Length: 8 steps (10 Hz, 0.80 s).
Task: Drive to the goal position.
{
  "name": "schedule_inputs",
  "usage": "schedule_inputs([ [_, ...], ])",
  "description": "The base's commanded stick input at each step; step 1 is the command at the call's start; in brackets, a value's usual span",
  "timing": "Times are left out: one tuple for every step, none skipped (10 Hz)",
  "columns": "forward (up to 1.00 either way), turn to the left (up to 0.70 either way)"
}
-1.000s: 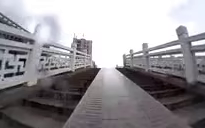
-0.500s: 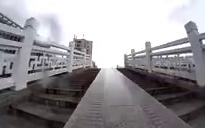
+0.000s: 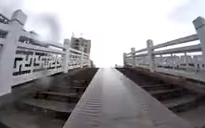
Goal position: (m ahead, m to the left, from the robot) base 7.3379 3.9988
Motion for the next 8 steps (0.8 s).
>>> schedule_inputs([
  [0.60,0.00],
  [0.60,0.00],
  [0.60,0.00],
  [0.60,0.00],
  [0.60,0.00],
  [0.60,0.00],
  [0.60,0.00],
  [0.60,0.00],
])
